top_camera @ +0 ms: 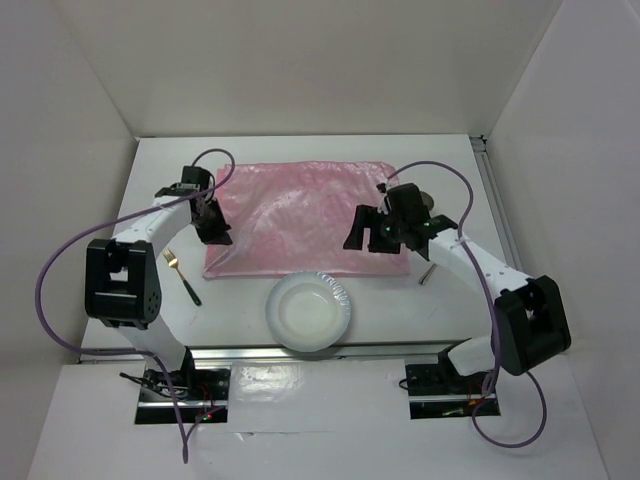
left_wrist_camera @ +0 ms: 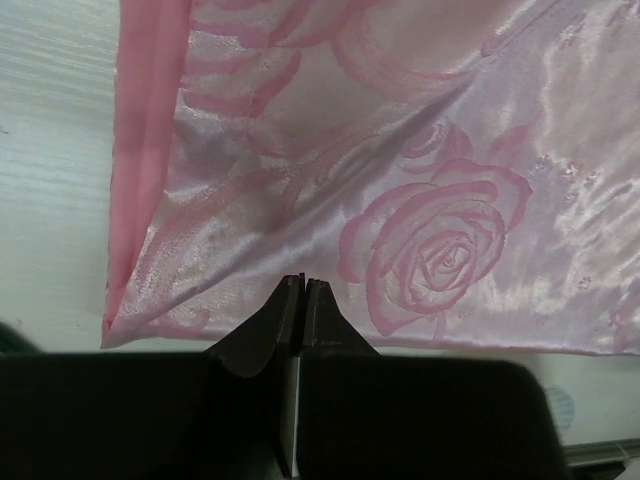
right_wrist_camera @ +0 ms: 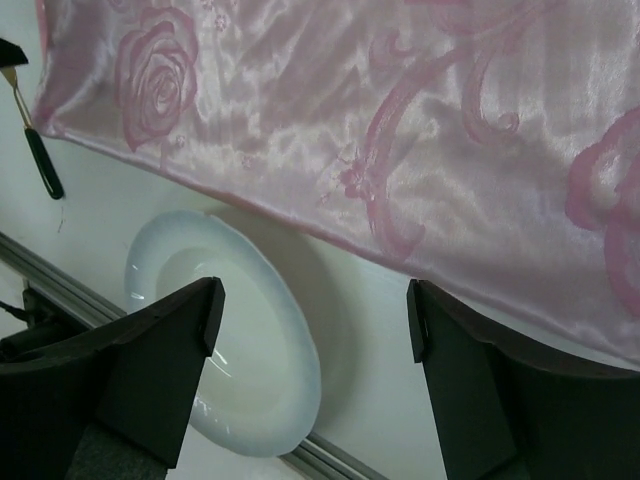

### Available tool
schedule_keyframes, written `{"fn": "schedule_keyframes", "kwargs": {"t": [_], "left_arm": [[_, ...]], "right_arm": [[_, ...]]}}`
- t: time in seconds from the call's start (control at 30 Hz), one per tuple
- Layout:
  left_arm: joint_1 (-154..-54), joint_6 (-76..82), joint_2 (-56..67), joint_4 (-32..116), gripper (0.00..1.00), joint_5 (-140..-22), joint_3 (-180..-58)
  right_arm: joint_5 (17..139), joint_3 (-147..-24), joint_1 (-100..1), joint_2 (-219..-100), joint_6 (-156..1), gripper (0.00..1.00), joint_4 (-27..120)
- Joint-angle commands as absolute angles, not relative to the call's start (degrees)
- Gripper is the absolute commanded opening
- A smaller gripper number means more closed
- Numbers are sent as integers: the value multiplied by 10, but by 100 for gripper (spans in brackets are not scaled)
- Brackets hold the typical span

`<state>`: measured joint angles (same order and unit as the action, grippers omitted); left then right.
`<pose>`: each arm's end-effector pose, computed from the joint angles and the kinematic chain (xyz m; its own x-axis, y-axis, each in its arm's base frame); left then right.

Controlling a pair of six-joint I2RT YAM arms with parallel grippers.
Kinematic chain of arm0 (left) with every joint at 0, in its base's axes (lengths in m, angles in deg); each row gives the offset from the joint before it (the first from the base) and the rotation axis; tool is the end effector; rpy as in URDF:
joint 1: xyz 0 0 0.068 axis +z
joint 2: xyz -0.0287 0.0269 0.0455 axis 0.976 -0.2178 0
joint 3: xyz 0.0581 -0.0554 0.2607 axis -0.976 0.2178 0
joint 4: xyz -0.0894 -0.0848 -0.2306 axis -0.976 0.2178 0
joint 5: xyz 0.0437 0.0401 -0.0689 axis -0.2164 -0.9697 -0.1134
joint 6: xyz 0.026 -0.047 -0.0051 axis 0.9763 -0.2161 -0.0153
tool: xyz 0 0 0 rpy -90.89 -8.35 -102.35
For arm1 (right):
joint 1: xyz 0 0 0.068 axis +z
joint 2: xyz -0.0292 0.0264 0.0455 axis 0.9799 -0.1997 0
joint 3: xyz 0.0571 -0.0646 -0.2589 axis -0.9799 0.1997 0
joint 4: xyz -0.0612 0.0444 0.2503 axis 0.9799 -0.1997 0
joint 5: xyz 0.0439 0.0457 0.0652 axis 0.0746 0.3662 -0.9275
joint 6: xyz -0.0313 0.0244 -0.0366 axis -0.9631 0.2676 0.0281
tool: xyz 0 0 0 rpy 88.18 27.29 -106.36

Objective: Set the dinner table for one person

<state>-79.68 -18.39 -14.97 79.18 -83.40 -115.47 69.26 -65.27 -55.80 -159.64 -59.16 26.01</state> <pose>0.3434 -0.0172 0.2208 -0.7859 -0.5150 -0.3421 -0.4129 0.8490 -0.3296 0.2733 0.1251 0.2456 -0.8396 0.0955 -0.5347 -0.2095 0.8513 0.4810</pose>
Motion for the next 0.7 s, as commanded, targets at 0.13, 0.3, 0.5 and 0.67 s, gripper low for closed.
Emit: {"fn": "schedule_keyframes", "kwargs": {"t": [0.13,0.3,0.5,0.67], "left_arm": [[-795,-192,-185,783,0,-889,-1175],[-795,-212,-179,764,0,-904,-1132],[-801,-218,-149,780,8,-930,-1148],[-801,-211,-78,796,25,-942,-1174]], "right_arm": [[684,-571,-517,-1522,-537,91,236],[689,-553,-511,-1500,-508,99,217],[650,-519,-505,-1475,-502,99,226],[624,-491,-467,-1475,-476,99,267]]}}
